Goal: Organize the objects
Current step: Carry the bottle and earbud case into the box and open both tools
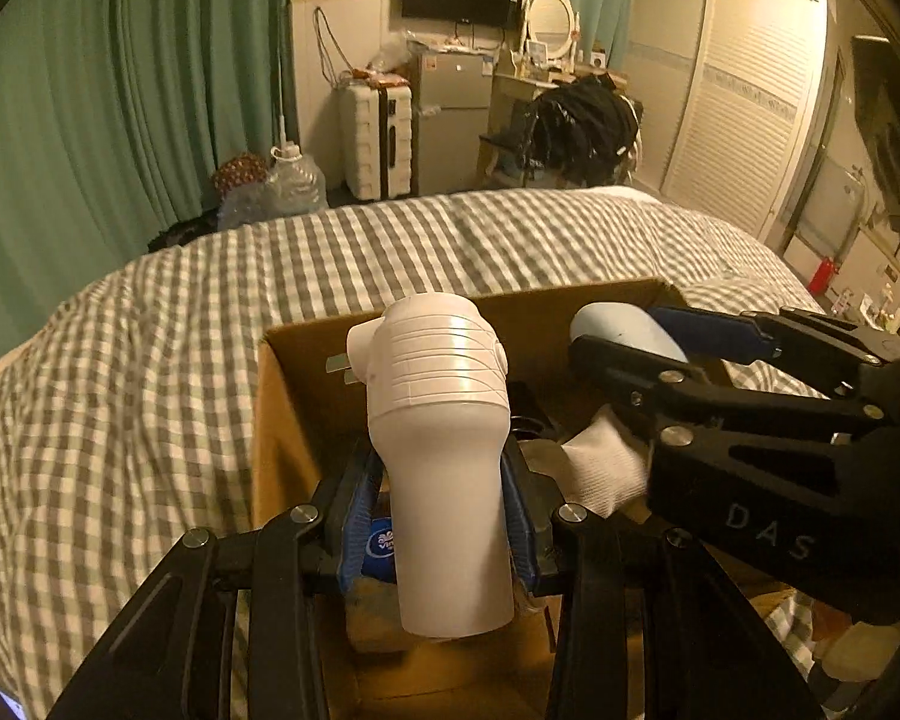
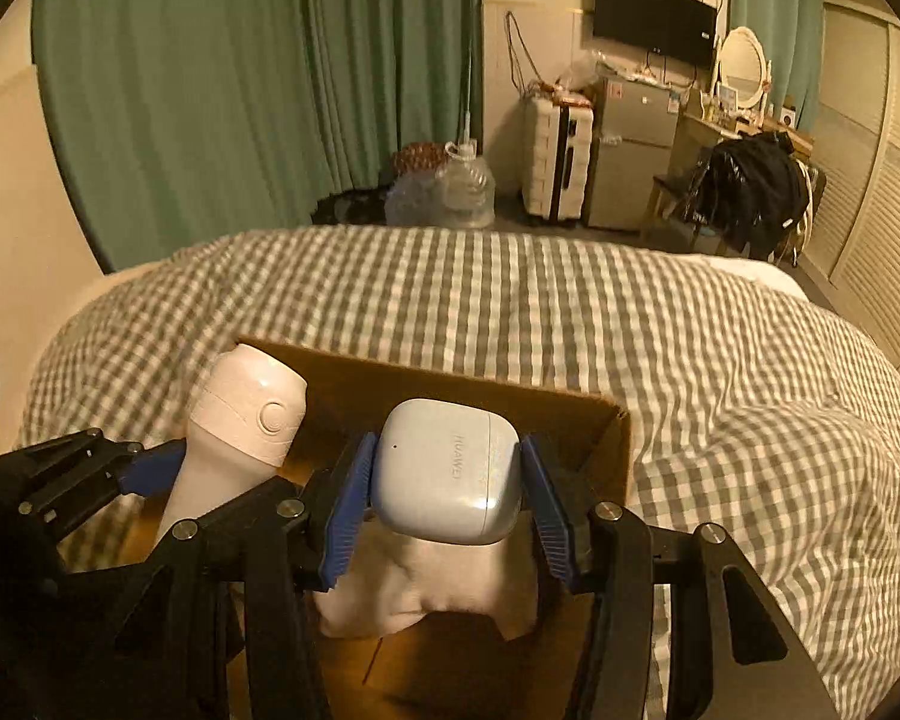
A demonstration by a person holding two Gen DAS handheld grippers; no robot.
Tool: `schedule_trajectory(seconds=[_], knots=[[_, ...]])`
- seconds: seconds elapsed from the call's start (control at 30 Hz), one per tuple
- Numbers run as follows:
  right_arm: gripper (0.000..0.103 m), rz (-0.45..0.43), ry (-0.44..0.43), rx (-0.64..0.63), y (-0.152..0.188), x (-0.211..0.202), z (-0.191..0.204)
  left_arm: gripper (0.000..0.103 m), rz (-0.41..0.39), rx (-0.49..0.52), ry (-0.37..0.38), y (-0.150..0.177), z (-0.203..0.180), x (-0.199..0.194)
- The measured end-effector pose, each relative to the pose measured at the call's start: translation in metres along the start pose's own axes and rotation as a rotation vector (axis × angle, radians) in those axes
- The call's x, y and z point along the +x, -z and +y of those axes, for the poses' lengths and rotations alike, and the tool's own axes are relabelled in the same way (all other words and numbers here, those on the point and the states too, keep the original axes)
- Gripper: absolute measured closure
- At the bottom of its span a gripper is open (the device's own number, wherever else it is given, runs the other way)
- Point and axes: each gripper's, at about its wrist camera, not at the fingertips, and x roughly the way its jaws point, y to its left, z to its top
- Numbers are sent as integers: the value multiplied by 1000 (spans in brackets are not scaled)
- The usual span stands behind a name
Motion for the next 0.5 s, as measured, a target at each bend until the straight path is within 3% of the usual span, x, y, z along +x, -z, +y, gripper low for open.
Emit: schedule_trajectory(seconds=[0.2, 0.5], knots=[[53, 39, -1, 9, 1, 23, -7, 64, 35, 1, 19, 1, 3, 15], [53, 41, -4, 22, 2, 24, -6, 60, 31, 5, 15, 7, 4, 16]])
